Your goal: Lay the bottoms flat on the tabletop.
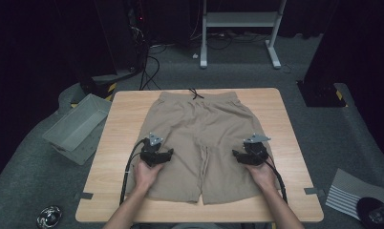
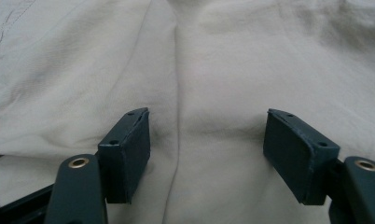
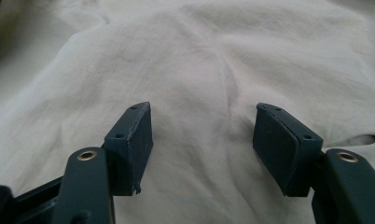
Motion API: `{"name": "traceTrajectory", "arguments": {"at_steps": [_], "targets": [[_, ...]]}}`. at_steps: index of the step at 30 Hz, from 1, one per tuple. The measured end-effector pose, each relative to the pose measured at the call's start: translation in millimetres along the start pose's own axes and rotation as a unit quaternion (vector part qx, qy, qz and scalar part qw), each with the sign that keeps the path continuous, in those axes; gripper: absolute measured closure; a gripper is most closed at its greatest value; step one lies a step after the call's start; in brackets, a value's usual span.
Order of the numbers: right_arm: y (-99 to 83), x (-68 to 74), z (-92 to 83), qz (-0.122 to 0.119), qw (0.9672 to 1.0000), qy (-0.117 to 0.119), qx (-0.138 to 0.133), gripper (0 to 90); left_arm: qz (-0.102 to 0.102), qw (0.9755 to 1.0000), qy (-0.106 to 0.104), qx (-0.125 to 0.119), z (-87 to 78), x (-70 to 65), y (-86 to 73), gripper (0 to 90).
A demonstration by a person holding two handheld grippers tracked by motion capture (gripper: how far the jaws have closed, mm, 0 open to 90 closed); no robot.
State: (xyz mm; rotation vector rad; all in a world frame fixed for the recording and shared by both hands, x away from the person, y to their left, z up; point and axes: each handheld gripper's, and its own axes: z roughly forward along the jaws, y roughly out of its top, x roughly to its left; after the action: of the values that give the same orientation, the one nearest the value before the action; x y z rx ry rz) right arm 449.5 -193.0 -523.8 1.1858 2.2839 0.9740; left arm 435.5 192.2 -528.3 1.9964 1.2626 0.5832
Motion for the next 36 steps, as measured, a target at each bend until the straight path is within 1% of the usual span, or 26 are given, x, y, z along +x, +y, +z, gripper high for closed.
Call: {"name": "traceTrajectory", "arguments": {"at_steps": [4,5,7,9,11,12,15,16,18,19,22,26,29,32,36], "targets": [[4.6,-3.2,5.0,0.005,1.0000,-0.006,0.000,37.2,-0.003,1.0000,0.005,0.001,6.4,0.3,5.8,31.8],[5.3,-3.7,5.8,0.007,0.9999,-0.008,0.000,37.3,-0.004,1.0000,0.004,0.001,7.4,0.0,6.6,31.7],[5.9,-3.6,6.3,0.009,0.9999,-0.009,0.000,37.3,-0.003,1.0000,0.004,0.001,7.7,-0.1,7.1,31.7],[5.3,-3.3,5.3,0.009,0.9999,-0.010,0.002,37.3,-0.008,1.0000,0.001,0.005,5.7,-0.8,6.8,31.5],[3.2,-2.3,1.2,0.008,0.9999,-0.007,0.004,37.4,-0.014,0.9998,-0.009,0.009,1.2,-1.6,6.4,31.5],[1.8,-2.0,-1.5,0.007,0.9999,-0.006,0.004,37.4,-0.011,0.9998,-0.012,0.008,-2.4,-2.8,5.4,31.5],[-2.4,-1.7,-13.5,0.010,0.9999,-0.006,-0.006,38.0,-0.001,0.9999,-0.015,-0.001,-15.4,-3.6,1.6,31.8],[-5.0,-2.0,-19.6,0.014,0.9998,-0.006,-0.011,38.1,-0.002,0.9998,-0.017,-0.005,-18.9,-3.3,0.6,31.9],[-9.7,-2.9,-27.7,0.014,0.9998,-0.009,-0.013,38.4,-0.005,0.9997,-0.019,-0.013,-27.6,-1.6,-2.0,32.2],[-11.7,-3.1,-30.1,0.015,0.9997,-0.010,-0.015,38.6,-0.006,0.9997,-0.019,-0.016,-31.4,-0.6,-3.3,32.3],[-18.2,-4.9,-38.6,0.016,0.9996,-0.014,-0.019,39.0,-0.005,0.9997,-0.017,-0.016,-39.0,1.5,-6.3,32.3],[-24.5,-7.8,-48.5,0.027,0.9991,-0.017,-0.027,39.0,-0.008,0.9996,-0.019,-0.020,-45.7,2.8,-9.5,32.2],[-28.6,-8.8,-54.3,0.029,0.9989,-0.019,-0.032,39.1,-0.010,0.9995,-0.017,-0.023,-49.6,3.6,-12.6,32.3],[-31.3,-9.0,-58.5,0.028,0.9988,-0.022,-0.032,39.2,-0.009,0.9995,-0.015,-0.025,-55.4,5.5,-16.8,32.2],[-35.7,-9.8,-65.4,0.036,0.9984,-0.024,-0.038,39.4,-0.016,0.9993,-0.016,-0.031,-65.5,8.0,-24.6,32.3]]}}
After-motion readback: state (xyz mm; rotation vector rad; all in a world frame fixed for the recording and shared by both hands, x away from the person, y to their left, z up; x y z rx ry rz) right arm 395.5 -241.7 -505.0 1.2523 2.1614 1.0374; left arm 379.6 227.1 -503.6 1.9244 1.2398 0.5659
